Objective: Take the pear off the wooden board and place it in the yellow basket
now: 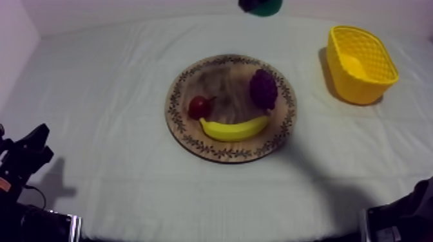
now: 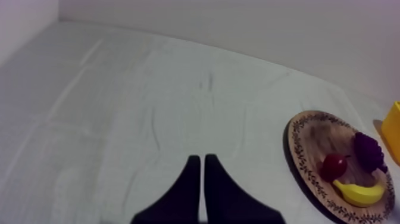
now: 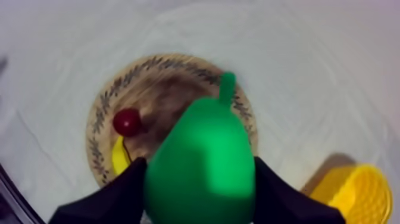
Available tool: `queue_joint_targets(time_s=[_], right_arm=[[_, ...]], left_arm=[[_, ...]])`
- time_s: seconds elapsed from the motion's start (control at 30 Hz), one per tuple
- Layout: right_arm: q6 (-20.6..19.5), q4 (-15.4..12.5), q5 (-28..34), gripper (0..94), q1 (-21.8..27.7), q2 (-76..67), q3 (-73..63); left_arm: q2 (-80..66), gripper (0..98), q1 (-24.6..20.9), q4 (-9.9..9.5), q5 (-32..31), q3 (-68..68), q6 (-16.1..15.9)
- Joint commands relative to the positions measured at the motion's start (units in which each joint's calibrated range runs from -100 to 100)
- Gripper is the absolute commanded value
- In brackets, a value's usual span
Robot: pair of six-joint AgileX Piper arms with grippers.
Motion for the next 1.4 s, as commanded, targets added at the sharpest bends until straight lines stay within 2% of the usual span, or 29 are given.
queue_joint_targets(time_s=[0.0,0.27,0.5,0.73,1.03,1.37], right_arm=[[-1.8,-0.3,0.1,35.3,2.3,-1.1,0.1],[-1.4,-1.2,0.0,35.1,11.7,-1.3,1.2],[0.2,-0.7,-1.8,35.1,20.1,2.4,0.7],[1.5,0.3,-4.4,35.3,26.3,7.2,0.4],[2.5,1.0,-8.7,35.2,30.2,13.2,3.8],[3.8,1.2,-13.1,38.4,30.2,20.5,11.1]], left_arm=[[0.0,0.1,0.0,-0.02,0.0,0.0,0.0],[0.0,0.1,0.0,-0.02,0.0,0.0,0.0],[0.0,0.1,0.0,-0.02,0.0,0.0,0.0],[0.0,0.1,0.0,-0.02,0.0,0.0,0.0],[0.0,0.1,0.0,-0.02,0.0,0.0,0.0],[0.0,0.1,0.0,-0.02,0.0,0.0,0.0]])
